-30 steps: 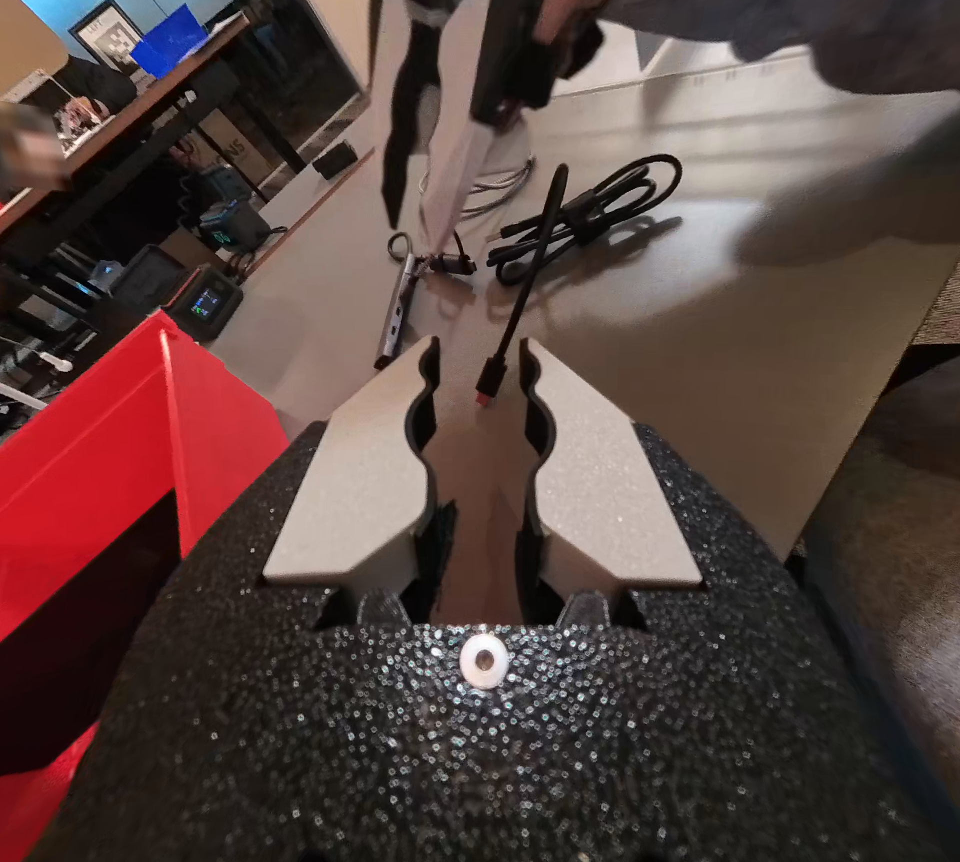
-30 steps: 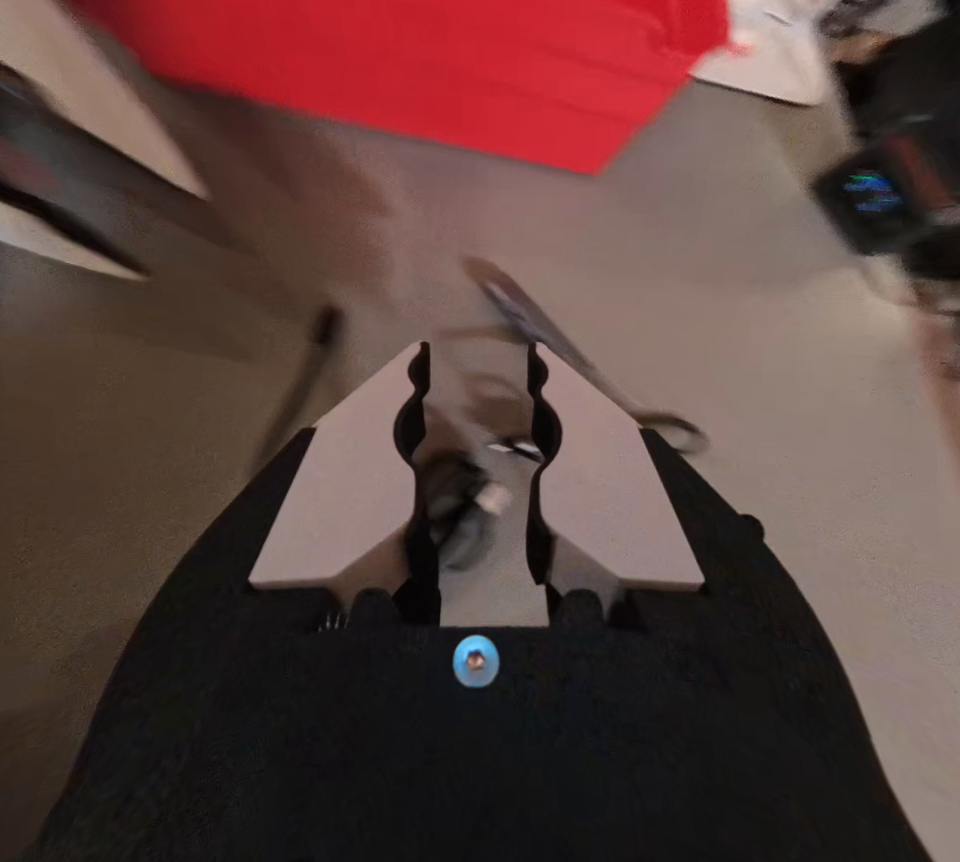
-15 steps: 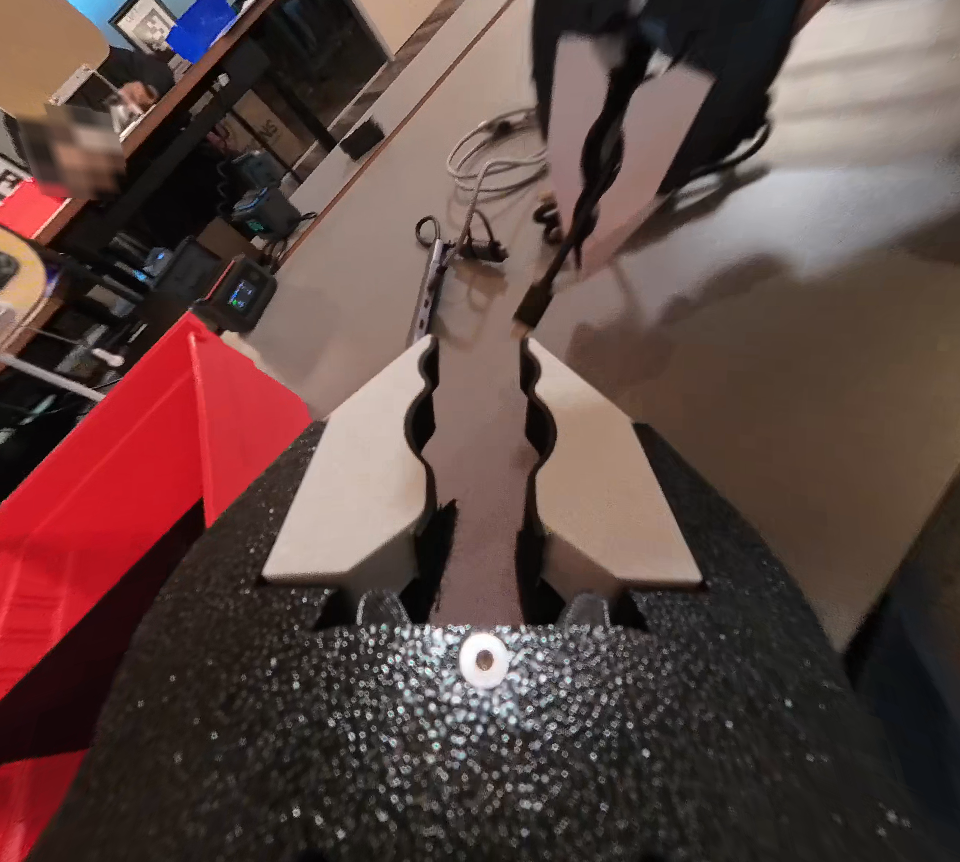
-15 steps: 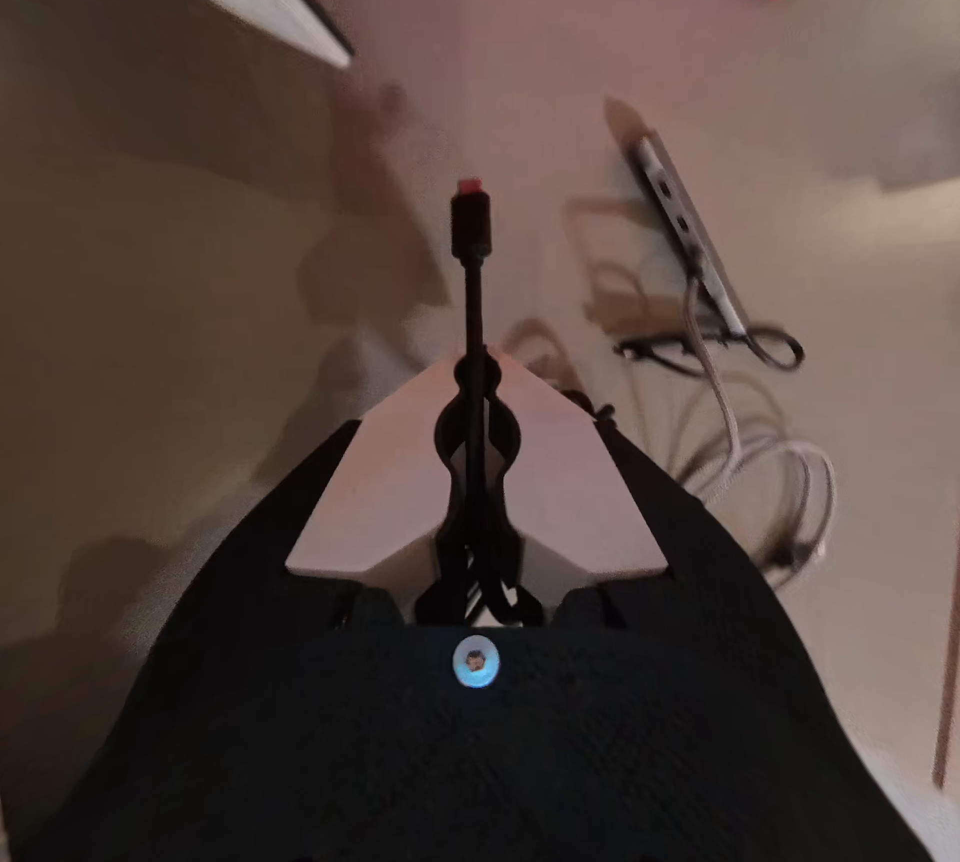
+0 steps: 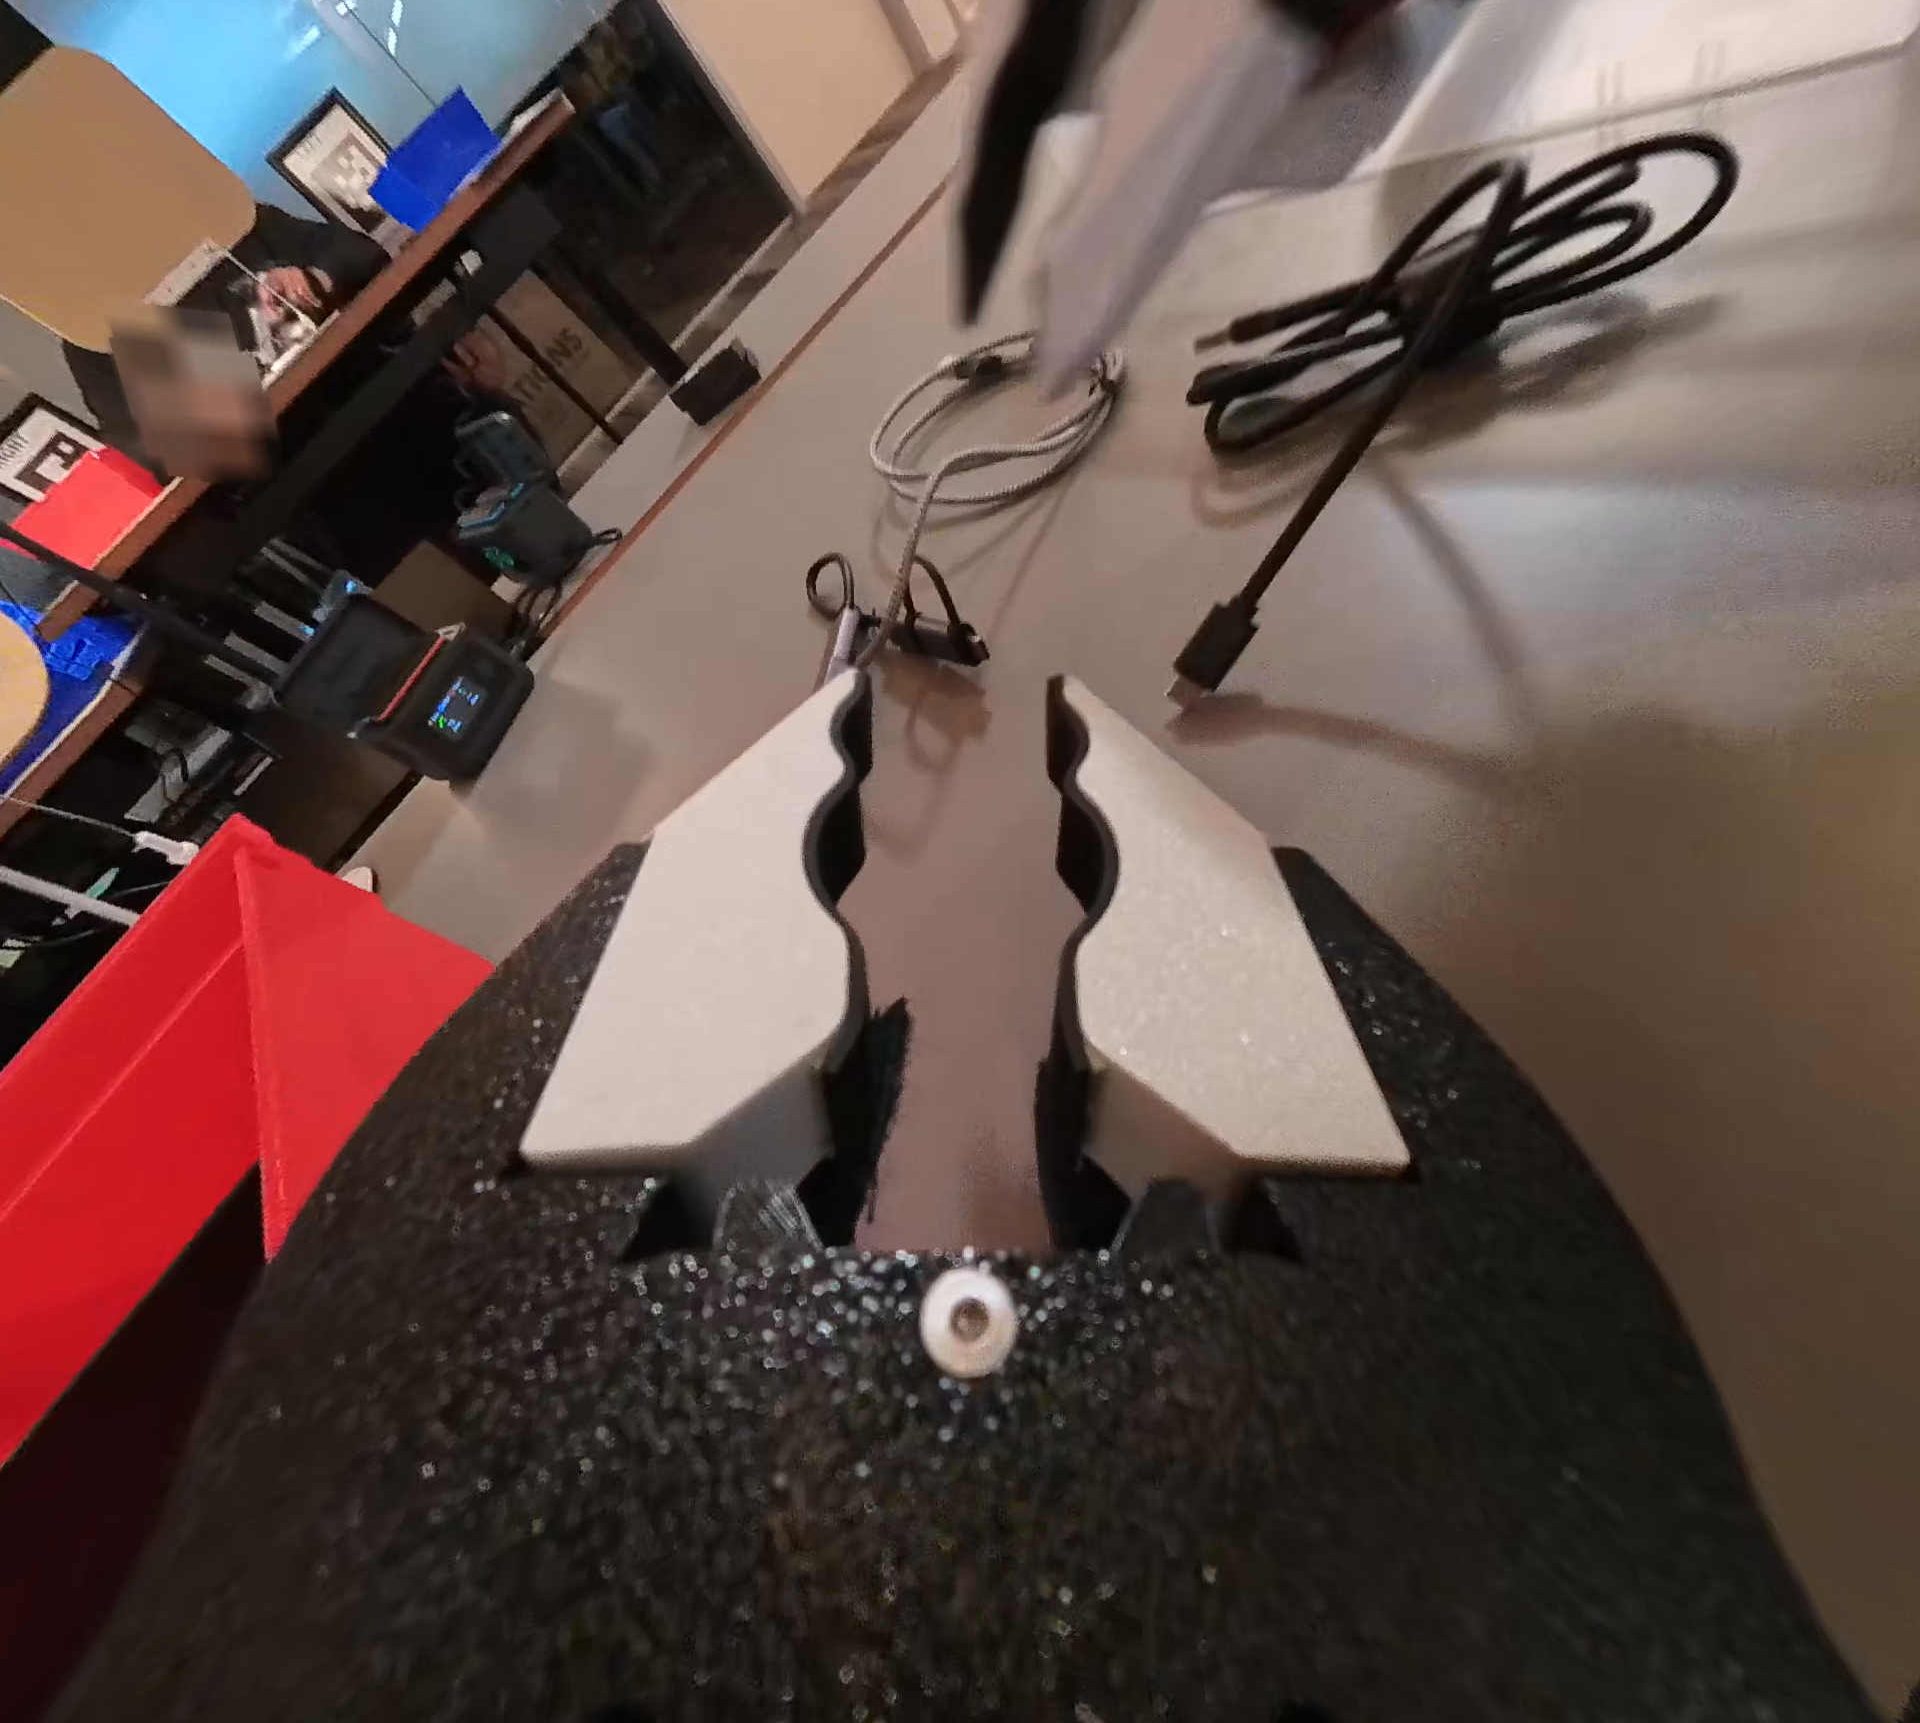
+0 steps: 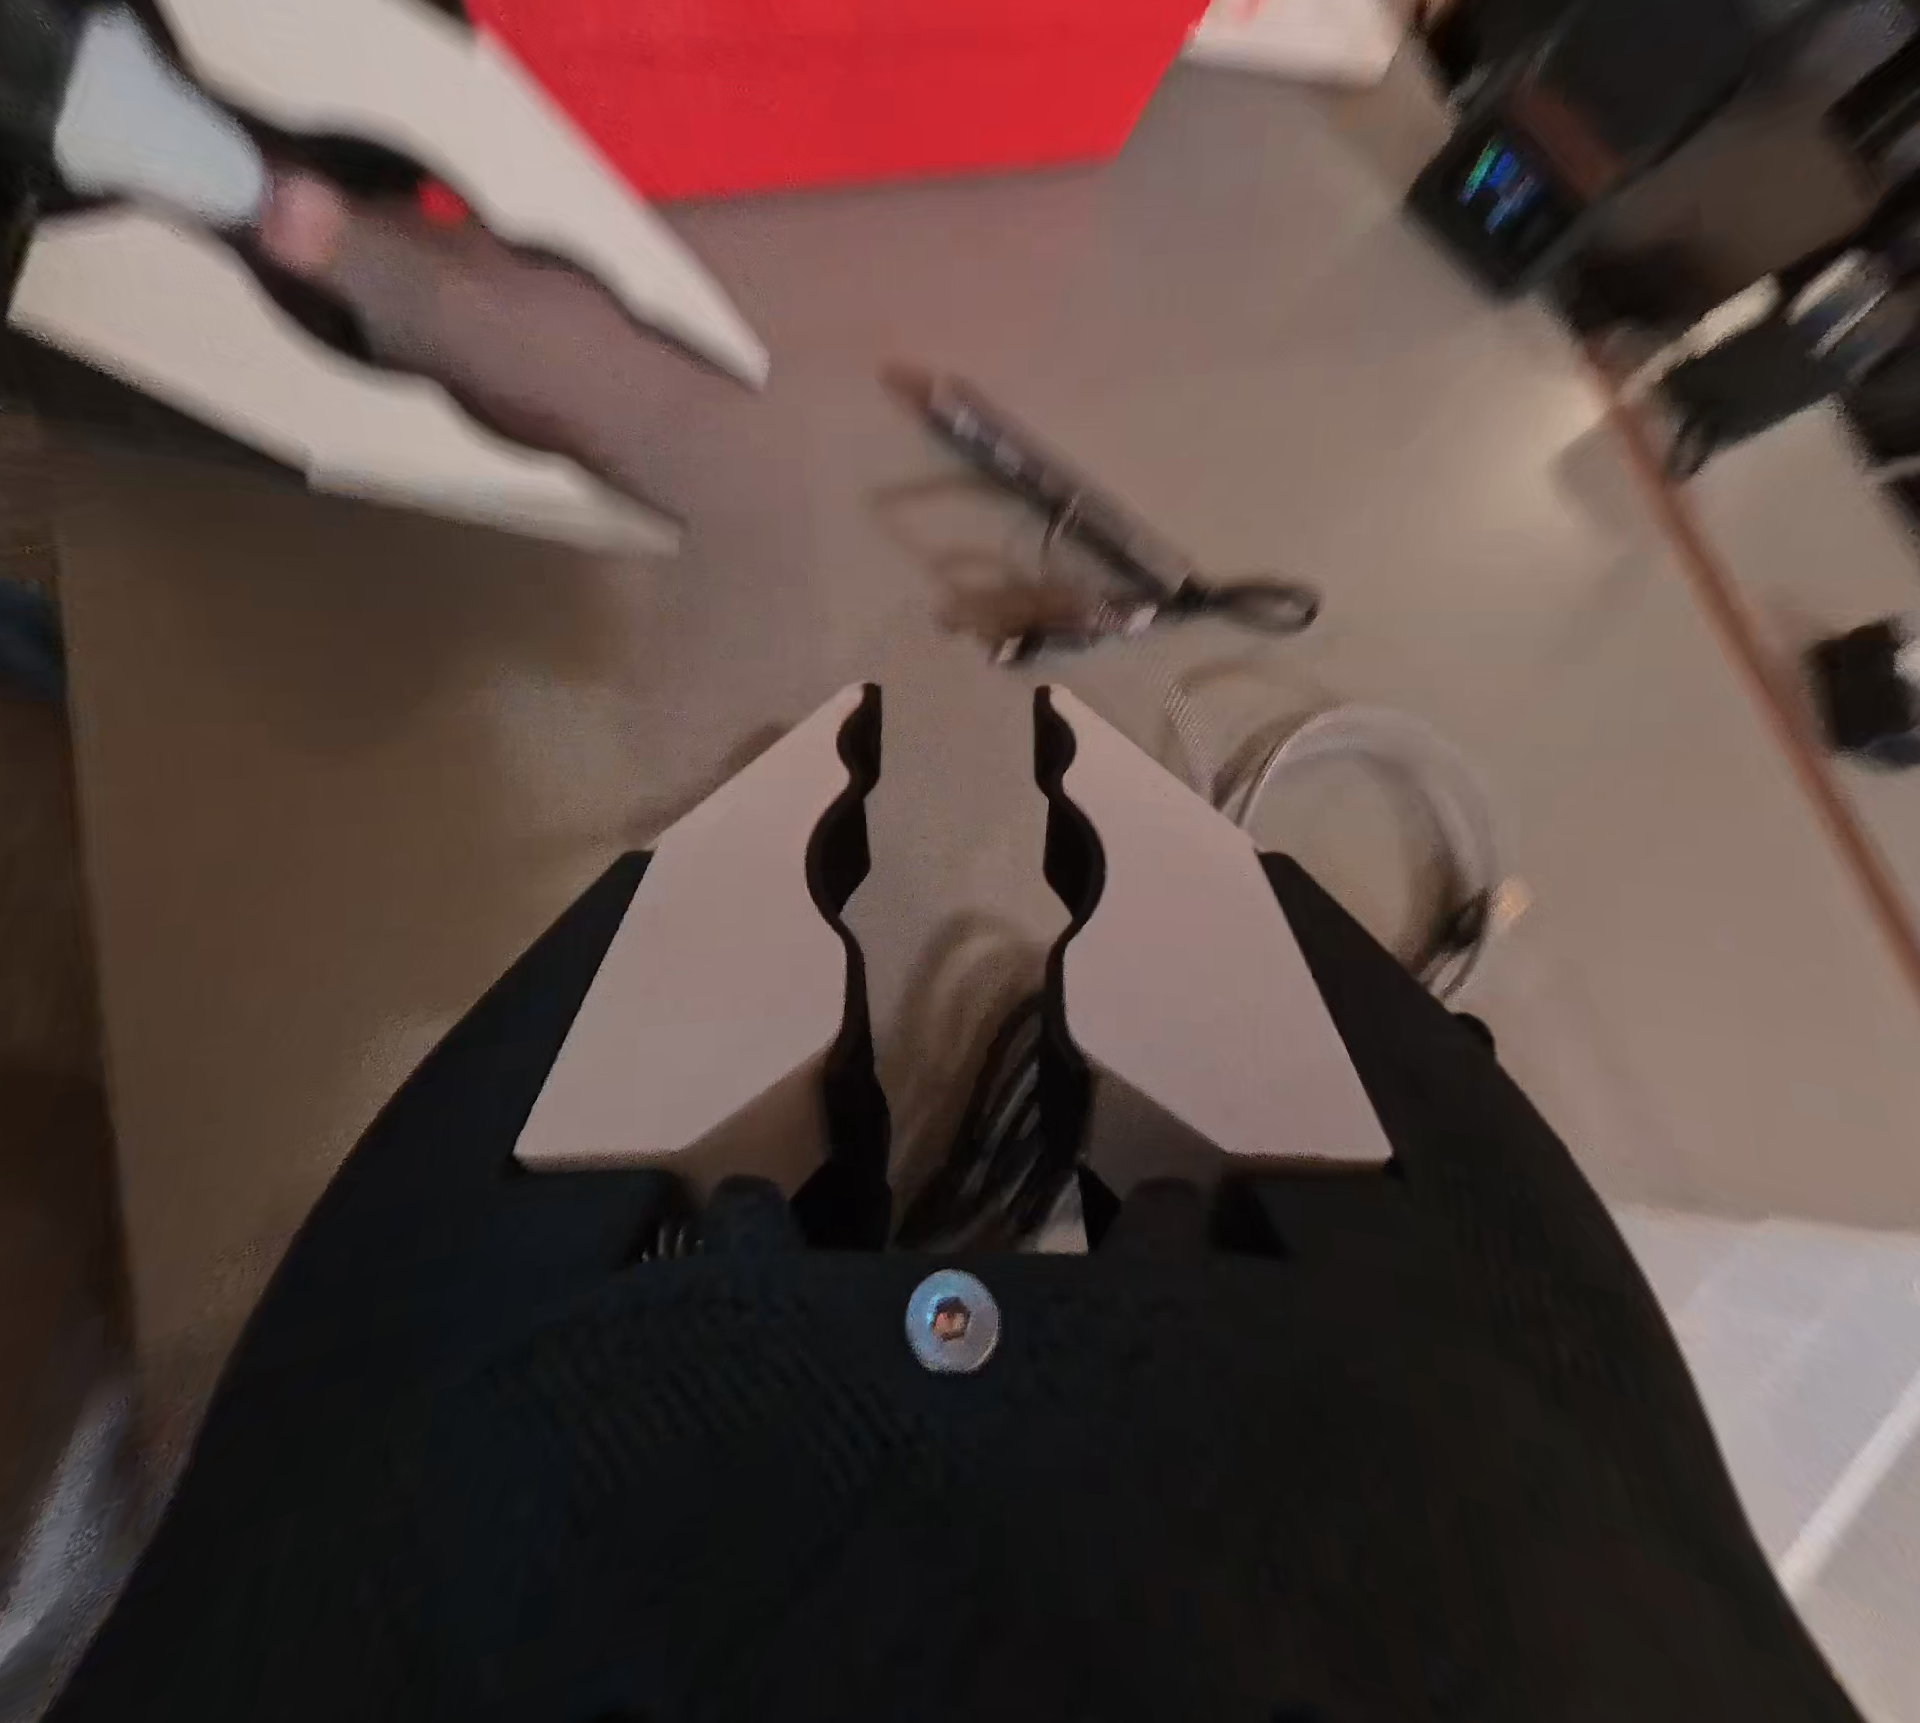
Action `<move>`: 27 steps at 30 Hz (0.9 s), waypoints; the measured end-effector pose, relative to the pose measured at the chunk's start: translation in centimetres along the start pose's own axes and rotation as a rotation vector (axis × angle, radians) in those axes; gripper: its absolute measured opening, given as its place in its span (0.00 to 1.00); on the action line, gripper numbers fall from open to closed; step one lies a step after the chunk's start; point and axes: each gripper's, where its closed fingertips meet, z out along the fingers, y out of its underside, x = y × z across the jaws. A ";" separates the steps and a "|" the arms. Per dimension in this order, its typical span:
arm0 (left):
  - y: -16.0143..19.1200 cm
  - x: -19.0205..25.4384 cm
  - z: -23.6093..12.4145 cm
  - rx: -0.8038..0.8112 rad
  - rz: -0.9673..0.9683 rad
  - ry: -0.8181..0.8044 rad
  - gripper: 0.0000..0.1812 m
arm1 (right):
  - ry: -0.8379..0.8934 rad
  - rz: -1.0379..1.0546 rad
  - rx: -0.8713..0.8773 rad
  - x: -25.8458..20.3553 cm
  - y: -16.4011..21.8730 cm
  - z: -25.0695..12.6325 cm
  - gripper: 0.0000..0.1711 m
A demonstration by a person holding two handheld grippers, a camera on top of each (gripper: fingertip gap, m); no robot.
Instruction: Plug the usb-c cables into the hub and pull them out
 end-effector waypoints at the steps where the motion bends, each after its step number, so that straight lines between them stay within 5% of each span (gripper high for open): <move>1: -0.3 0.0 -0.1 0.018 -0.006 -0.007 0.17 | -0.004 -0.041 0.018 0.3 -1.3 1.3 0.17; 7: -0.3 0.6 -1.2 0.032 -0.028 -0.010 0.17 | -0.028 -0.440 -0.180 1.2 -1.4 12.0 0.20; 12: 0.2 1.1 -2.6 0.025 -0.003 0.001 0.16 | -0.093 -0.643 -0.307 1.3 -0.3 15.2 0.15; 20: 0.5 1.1 -2.7 0.022 -0.028 0.013 0.16 | -0.114 -0.653 -0.326 1.5 -0.3 15.4 0.06; 27: 1.9 -0.9 -2.0 -0.095 -0.085 -0.085 0.26 | -0.371 -0.538 -0.124 -2.5 -0.7 9.2 0.05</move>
